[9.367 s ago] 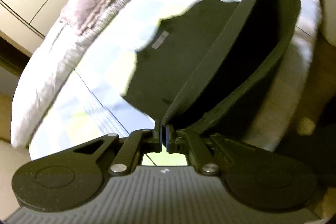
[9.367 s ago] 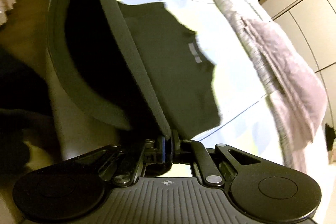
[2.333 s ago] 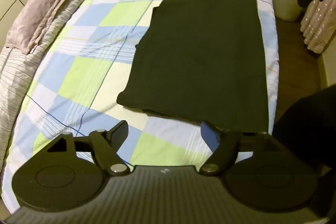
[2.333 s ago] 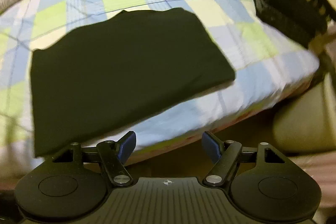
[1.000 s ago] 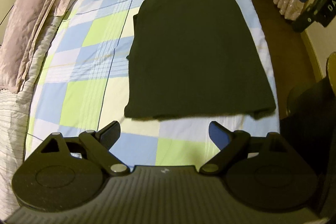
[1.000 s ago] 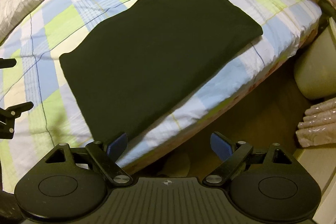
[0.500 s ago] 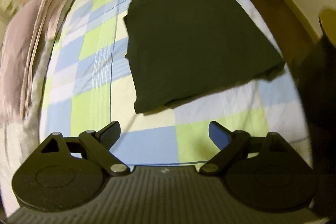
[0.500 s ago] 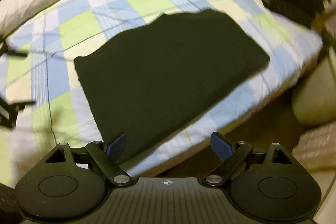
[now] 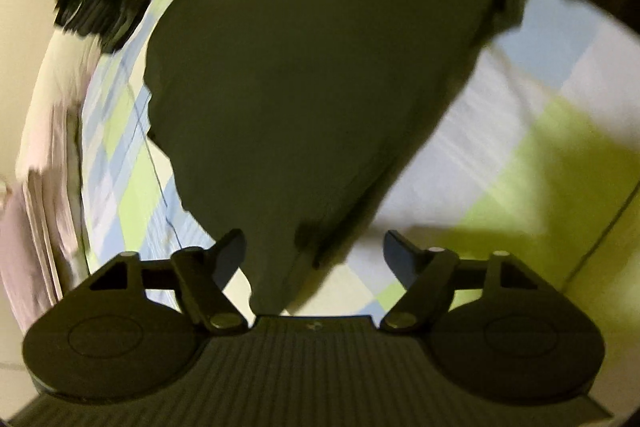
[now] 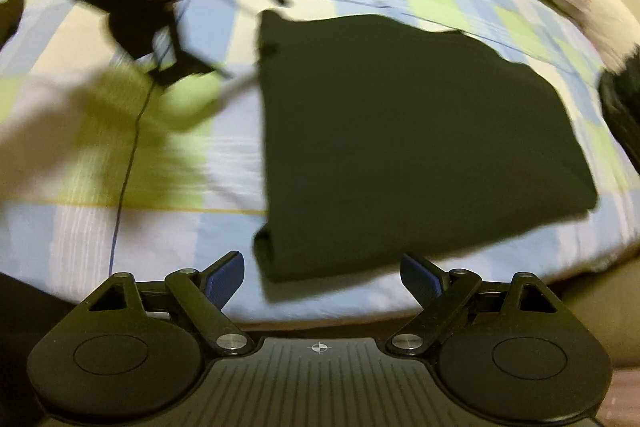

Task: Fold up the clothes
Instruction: 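Grasp the folded shirt edge with both grippers and lift it up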

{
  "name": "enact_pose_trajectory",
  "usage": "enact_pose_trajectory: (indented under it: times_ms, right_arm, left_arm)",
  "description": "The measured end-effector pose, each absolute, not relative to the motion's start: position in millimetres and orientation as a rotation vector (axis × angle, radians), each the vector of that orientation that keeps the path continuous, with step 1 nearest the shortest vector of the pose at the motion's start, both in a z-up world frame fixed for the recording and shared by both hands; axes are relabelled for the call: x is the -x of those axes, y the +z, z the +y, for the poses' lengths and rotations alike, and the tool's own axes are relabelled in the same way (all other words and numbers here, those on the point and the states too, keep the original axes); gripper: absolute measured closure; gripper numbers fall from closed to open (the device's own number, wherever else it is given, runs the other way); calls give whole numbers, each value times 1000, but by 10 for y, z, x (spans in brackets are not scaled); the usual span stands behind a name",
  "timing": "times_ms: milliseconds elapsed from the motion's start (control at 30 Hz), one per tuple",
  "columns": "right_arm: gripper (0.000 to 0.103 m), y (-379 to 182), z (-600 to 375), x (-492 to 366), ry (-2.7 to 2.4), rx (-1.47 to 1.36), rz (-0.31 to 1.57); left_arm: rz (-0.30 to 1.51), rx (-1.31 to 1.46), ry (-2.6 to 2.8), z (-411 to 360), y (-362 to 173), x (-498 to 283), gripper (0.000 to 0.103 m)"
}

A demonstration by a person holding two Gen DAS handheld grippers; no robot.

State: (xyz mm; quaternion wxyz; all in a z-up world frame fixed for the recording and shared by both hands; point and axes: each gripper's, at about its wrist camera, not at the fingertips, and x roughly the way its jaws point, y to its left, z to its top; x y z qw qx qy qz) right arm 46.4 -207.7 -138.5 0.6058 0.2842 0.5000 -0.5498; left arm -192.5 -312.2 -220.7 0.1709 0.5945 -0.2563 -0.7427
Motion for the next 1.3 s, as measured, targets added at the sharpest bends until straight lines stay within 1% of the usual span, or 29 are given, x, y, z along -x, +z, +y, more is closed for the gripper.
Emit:
enact_pose_trajectory:
  times_ms: [233,267,300,333,400,467,500,533,567,600,633,667,700,800,1067,1167,1300]
  right_arm:
    - [15,-1871,-2114,-644,-1197,-536,1240]
    - [16,-1930,-2130,-643,-1192,-518,1261]
    - [24,-1988,-2150,-641,-1188,-496,1286]
    - [27,-2041,-2171,-636,-1185,-476,1311]
    - [29,-2132,-2208,-618,-1176,-445,1350]
    - [29,-2165,-2239,-583,-1180,-418,1365]
    - [29,-2169,-2254,-564,-1184,-408,1367]
    - [31,-2167,-2268,-544,-1188,-400,1368]
    - [44,-2165,-2288,-518,-1194,-397,1371]
    - [55,-2164,-2311,-490,-1198,-401,1377]
    - [61,-2152,-2330,-474,-1198,-407,1380]
    - [81,-2127,-2345,-460,-1198,-415,1377]
    - [87,-2101,-2360,-447,-1197,-423,1374]
    - [91,-1953,-2397,-389,-1200,-450,1352]
    - [92,-1138,-2414,-206,-1203,-538,1225]
    - [92,-847,-2511,-4,-1235,-598,1143]
    - [92,-507,-2731,512,-1305,-728,979]
  left_arm:
    - [-849,-1668,-2128,-3302,-2441,1897,31]
    - [-870,-1663,-2135,-3322,-2463,1889,31]
    - [-896,-1655,-2142,-3337,-2480,1881,30]
    - [-924,-1648,-2149,-3344,-2494,1872,28]
    - [-961,-1636,-2159,-3353,-2504,1865,28]
    - [-977,-1626,-2168,-3388,-2508,1863,31]
    - [-958,-1632,-2174,-3422,-2502,1870,42]
    - [-933,-1649,-2179,-3449,-2494,1888,55]
    - [-908,-1664,-2185,-3476,-2487,1907,62]
    - [-887,-1679,-2188,-3493,-2479,1925,77]
    - [-874,-1689,-2189,-3489,-2469,1942,90]
    - [-862,-1697,-2188,-3490,-2456,1958,91]
    - [-848,-1697,-2189,-3500,-2429,1967,93]
    - [-766,-1670,-2202,-3552,-2227,1946,95]
    - [-699,-1633,-2237,-3643,-1343,1922,96]
    - [-688,-1648,-2240,-3859,-1096,2082,96]
    - [-696,-1688,-2249,-4283,-791,2459,95]
